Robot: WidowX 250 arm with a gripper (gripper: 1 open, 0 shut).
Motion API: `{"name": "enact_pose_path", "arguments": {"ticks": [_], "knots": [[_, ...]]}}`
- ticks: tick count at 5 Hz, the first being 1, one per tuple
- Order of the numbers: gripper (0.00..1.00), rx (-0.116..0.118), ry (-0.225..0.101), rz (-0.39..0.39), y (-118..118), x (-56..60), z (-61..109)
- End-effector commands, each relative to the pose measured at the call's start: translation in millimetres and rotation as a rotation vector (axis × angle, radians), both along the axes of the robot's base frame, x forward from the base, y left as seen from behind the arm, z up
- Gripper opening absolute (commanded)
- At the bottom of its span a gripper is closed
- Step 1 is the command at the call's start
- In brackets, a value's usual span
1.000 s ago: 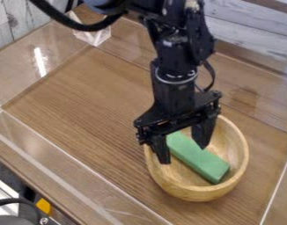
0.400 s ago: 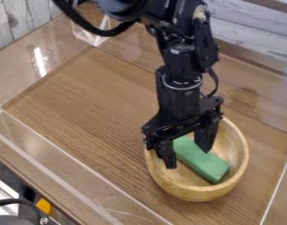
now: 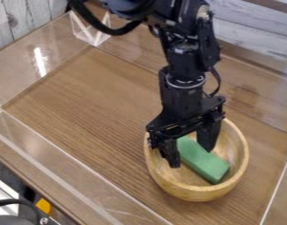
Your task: Remove the green block from inside the brown bowl and put it on the table
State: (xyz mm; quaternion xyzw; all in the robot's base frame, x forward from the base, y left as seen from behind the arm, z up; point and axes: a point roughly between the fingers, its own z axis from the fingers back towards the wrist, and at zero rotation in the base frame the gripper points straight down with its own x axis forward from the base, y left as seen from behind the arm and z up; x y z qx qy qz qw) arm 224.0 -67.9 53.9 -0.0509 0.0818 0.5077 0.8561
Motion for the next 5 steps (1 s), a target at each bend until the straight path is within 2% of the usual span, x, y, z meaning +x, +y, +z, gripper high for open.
{"name": "enact_pose_path", "arguments": {"ticks": [1,3,4,5], "knots": [[1.0,-0.006,-0.039,0.034,0.5,10.0,2.9],[1.0,0.001,-0.04,0.077,1.2,12.3,-8.2],[0.0,0.006,-0.042,0.091,1.4,13.1,-13.2],[0.0,0.004,-0.044,0.097,2.5,13.5,-12.8]]}}
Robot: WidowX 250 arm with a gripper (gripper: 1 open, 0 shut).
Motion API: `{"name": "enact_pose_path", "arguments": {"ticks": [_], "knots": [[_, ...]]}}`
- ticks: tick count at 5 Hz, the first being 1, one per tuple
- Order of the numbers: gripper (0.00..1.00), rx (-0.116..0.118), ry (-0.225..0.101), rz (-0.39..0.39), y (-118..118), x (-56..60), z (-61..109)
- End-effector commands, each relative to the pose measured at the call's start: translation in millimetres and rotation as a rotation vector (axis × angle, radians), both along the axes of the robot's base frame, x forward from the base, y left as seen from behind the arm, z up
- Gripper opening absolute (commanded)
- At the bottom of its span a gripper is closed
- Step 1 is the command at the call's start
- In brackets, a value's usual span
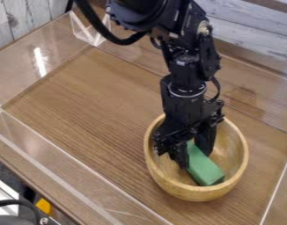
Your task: Remove the green block from inside the brown bowl and put it on the table
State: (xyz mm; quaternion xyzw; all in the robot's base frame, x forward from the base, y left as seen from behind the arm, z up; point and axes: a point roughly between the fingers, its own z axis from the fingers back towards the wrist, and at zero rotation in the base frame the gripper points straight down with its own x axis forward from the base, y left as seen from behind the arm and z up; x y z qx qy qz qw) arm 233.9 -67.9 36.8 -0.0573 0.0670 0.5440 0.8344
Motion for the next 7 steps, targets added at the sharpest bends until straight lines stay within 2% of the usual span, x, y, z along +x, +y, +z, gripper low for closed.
{"name": "enact_pose_path", "arguments": {"ticks": [1,7], "knots": [[0.0,-0.006,-0.021,0.017,3.9,3.9,5.7],[0.0,-0.024,-0.03,0.057,12.1,5.5,14.2]]}}
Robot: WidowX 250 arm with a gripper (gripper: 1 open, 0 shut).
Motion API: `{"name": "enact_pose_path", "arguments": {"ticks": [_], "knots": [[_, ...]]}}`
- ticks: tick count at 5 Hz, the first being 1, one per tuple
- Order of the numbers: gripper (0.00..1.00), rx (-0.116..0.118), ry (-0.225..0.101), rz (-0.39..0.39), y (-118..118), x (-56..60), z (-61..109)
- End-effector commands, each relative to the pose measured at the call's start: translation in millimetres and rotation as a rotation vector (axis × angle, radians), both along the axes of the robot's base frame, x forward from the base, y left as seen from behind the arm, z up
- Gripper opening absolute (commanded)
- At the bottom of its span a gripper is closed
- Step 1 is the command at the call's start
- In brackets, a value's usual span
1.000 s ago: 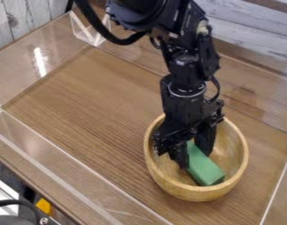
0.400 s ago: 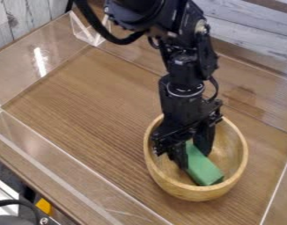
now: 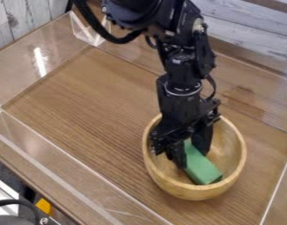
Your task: Remove the green block from inside the brown bowl and put it on the table
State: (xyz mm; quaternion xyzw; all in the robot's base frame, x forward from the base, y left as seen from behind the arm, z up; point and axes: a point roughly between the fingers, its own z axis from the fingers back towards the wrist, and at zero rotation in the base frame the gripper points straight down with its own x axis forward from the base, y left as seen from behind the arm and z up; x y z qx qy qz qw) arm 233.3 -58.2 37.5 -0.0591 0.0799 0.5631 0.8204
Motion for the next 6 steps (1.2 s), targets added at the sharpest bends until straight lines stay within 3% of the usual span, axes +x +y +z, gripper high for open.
{"name": "enact_pose_path", "arguments": {"ticks": [1,6], "knots": [[0.0,-0.009,-0.055,0.018,3.4,6.2,14.5],[0.0,-0.016,-0.063,0.049,8.0,7.4,14.8]]}}
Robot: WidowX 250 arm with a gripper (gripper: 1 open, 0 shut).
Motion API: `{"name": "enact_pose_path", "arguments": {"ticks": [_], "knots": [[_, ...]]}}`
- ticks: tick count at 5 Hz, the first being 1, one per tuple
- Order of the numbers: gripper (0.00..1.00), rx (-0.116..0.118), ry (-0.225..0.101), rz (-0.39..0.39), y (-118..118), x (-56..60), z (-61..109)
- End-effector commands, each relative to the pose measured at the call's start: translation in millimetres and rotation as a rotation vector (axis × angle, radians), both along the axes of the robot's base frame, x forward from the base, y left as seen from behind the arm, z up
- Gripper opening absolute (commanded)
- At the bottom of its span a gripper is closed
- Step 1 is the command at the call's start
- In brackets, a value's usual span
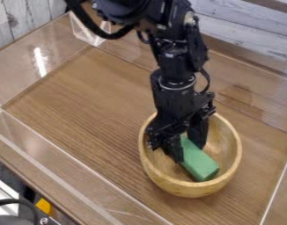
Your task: Remove the green block from inside the brown bowl and put it on the table
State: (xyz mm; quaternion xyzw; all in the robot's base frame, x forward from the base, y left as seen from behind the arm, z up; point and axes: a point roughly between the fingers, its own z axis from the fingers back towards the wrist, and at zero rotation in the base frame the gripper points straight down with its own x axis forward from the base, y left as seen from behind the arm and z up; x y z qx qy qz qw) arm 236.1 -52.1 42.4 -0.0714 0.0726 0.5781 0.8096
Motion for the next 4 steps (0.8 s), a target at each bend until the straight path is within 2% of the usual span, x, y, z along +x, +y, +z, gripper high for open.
{"name": "enact_pose_path", "arguments": {"ticks": [1,4], "knots": [[0.0,-0.005,-0.043,0.015,2.5,5.1,9.3],[0.0,0.001,-0.041,0.025,5.0,4.2,12.3]]}}
